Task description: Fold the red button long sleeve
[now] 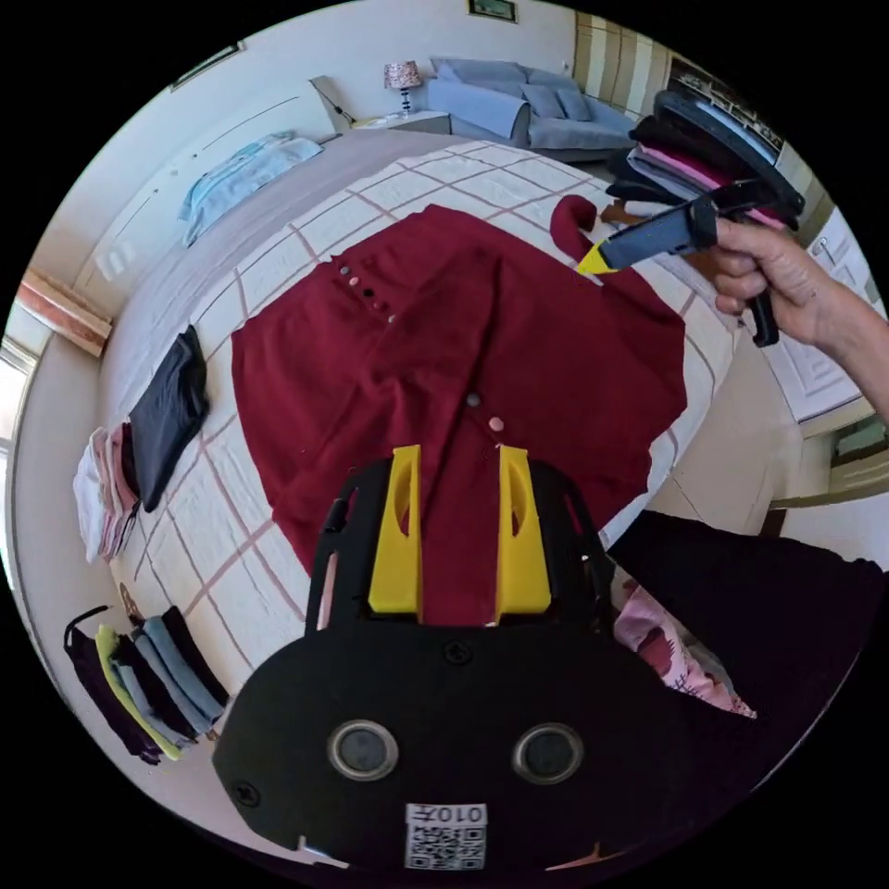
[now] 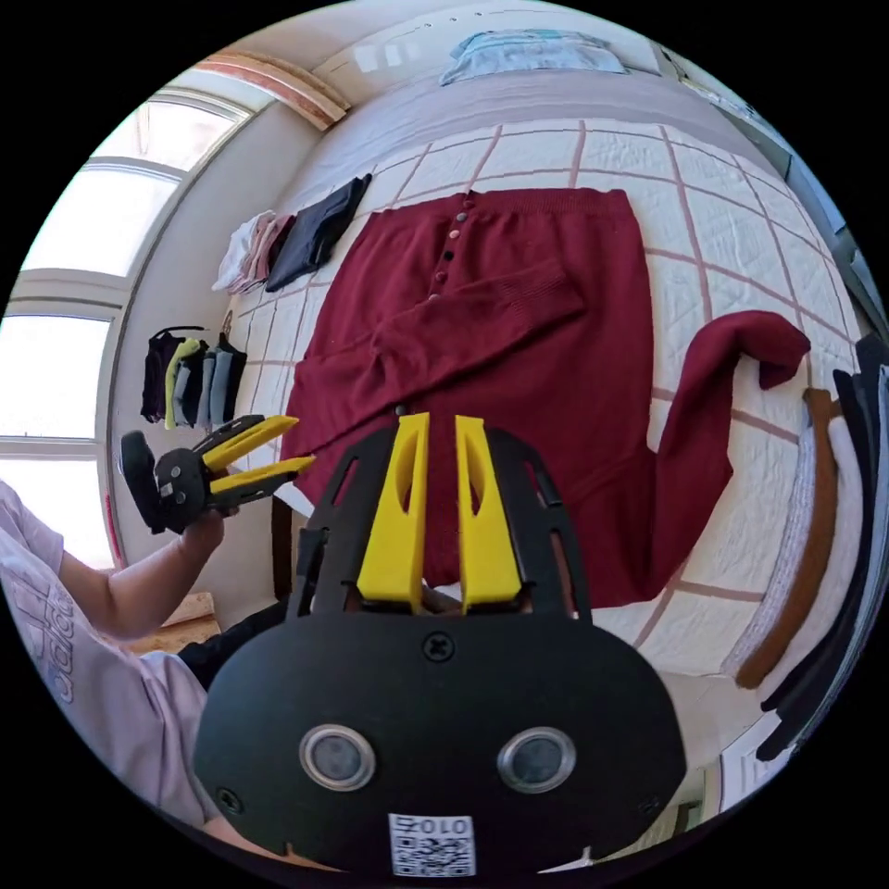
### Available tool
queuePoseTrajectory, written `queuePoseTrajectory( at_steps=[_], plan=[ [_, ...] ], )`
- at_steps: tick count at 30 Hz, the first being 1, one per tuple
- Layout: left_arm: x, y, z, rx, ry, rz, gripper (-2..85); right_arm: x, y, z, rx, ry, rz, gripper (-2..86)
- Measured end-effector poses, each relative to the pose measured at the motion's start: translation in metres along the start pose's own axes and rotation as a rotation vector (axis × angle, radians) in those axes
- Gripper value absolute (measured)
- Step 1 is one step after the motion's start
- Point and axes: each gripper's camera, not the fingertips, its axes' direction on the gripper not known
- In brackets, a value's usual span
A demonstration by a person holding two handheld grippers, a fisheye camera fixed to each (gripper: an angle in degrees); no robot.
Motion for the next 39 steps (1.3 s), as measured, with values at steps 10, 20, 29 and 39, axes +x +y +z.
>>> queuePoseTrajectory(
  at_steps=[10,20,29,39],
  plan=[
    [-0.027,0.079,0.037,-0.395,-0.107,-0.13,12.9,0.045,-0.084,0.01,0.171,-0.075,0.282,11.0],
    [-0.001,0.048,0.039,-0.364,-0.103,-0.071,7.1,-0.024,-0.172,0.047,-0.119,0.468,-0.191,6.9],
    [-0.005,0.041,0.023,-0.355,-0.054,-0.084,0.7,-0.079,-0.195,-0.026,0.005,0.58,-0.249,5.2],
    [-0.022,0.044,0.001,-0.425,-0.071,-0.161,1.6,-0.058,-0.177,-0.011,0.077,0.523,-0.139,3.6]
  ],
)
